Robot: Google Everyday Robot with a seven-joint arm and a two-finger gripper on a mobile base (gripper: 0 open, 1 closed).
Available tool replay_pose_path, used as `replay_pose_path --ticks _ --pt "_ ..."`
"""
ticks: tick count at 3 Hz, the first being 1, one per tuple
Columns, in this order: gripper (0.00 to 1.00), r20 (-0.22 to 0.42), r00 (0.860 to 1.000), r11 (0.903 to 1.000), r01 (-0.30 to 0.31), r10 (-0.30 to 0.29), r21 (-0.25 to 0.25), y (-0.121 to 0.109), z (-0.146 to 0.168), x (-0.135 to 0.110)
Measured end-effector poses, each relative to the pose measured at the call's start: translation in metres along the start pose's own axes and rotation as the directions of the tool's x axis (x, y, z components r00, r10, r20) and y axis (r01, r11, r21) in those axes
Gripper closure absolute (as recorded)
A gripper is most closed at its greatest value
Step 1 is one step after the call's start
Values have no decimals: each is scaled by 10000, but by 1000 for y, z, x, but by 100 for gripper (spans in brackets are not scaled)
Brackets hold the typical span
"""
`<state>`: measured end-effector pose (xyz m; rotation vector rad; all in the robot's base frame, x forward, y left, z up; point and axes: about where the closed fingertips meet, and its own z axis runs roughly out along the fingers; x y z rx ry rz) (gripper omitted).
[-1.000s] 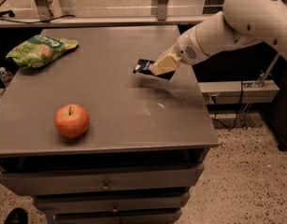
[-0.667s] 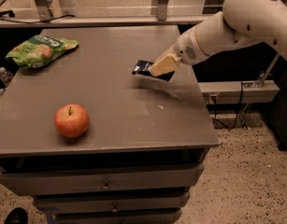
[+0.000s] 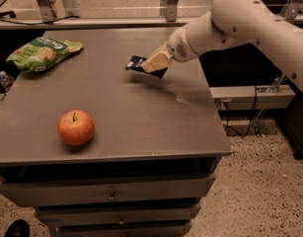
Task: Move rxbar blueberry near green rice chip bag
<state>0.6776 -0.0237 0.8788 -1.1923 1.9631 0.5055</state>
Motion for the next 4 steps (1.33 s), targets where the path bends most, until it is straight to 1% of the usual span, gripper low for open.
replay_pose_path --ticks 1,2,3,4 --pt "100 426 9985 9993 361 -357 -86 -16 43 -34" --pt "100 670 9957 9974 663 -643 -284 -17 82 -74" --pt "100 754 9929 9925 978 -923 -738 -2 124 -104" --pt "100 697 9913 9852 1200 -1121 -1226 18 159 -117"
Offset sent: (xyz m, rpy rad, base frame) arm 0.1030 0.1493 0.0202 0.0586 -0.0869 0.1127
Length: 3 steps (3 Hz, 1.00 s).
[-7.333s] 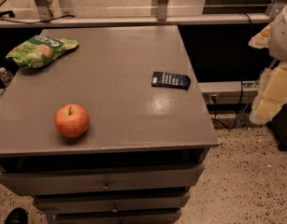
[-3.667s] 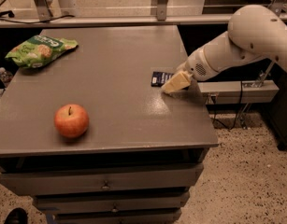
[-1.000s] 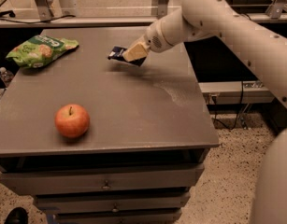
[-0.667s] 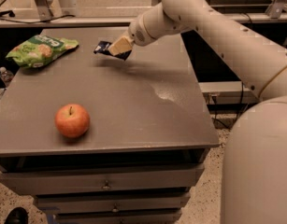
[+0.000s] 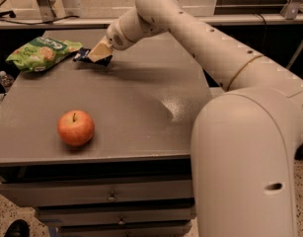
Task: Move rxbar blueberry near green rice chip bag
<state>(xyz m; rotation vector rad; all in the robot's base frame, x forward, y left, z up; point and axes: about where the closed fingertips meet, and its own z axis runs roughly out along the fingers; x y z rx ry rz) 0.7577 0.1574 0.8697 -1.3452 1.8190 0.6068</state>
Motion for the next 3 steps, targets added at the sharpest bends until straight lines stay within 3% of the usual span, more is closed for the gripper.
replay_pose_path --ticks 2,3 --pt "100 -184 9984 9959 522 -537 -738 33 50 -18" --pt "83 -346 9973 9946 620 -651 -831 39 59 -20"
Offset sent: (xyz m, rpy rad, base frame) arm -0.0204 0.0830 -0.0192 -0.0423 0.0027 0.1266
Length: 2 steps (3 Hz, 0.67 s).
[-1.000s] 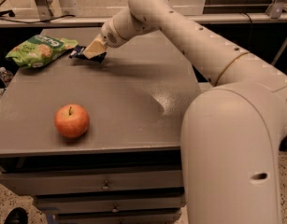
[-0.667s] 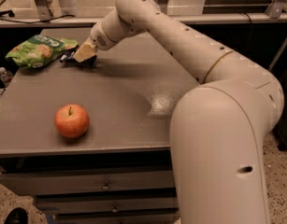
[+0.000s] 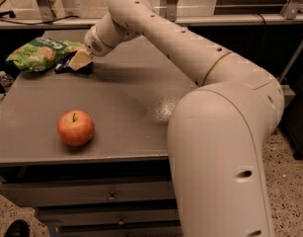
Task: Move rxbar blueberry near green rice chip bag
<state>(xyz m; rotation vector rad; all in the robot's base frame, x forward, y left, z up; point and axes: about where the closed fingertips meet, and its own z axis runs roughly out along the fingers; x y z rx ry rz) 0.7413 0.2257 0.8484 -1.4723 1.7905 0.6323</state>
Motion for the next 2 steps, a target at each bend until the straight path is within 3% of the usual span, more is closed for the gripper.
replay_pose_path --ticks 2 --pt "36 -98 9999 10000 65 -65 -51 2 6 -1"
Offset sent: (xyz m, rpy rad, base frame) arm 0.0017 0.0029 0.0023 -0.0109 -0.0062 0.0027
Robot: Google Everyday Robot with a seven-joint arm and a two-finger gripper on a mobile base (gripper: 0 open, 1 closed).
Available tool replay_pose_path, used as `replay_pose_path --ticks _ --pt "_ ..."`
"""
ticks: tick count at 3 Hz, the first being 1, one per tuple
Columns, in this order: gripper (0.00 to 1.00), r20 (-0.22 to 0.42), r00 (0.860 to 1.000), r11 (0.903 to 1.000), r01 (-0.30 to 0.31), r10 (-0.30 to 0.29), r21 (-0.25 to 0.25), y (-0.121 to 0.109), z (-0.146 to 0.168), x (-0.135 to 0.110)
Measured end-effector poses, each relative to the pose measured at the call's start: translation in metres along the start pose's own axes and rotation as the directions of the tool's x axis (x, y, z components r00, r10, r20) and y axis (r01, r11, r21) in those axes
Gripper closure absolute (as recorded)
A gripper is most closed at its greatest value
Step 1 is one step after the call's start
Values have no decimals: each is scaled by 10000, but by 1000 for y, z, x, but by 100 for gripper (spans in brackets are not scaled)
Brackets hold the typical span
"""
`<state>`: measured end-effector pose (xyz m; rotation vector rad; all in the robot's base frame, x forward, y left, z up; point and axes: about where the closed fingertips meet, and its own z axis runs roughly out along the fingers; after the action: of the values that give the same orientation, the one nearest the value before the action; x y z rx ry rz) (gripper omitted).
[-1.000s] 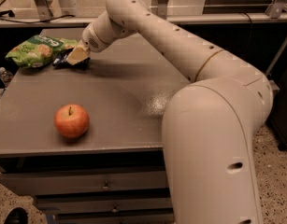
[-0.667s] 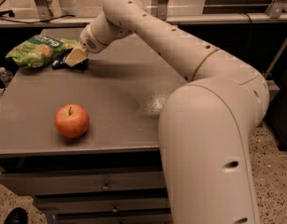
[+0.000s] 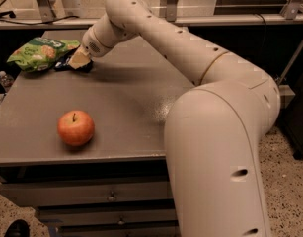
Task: Move rxbar blueberry near green rice chip bag
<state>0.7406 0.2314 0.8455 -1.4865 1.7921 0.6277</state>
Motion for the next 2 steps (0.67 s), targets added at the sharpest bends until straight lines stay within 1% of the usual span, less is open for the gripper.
replay_pose_path --ticks 1,2 --pt "13 5 10000 10000 6 -6 -28 0 1 0" --pt "0 20 10000 10000 -4 4 -35 -1 0 0"
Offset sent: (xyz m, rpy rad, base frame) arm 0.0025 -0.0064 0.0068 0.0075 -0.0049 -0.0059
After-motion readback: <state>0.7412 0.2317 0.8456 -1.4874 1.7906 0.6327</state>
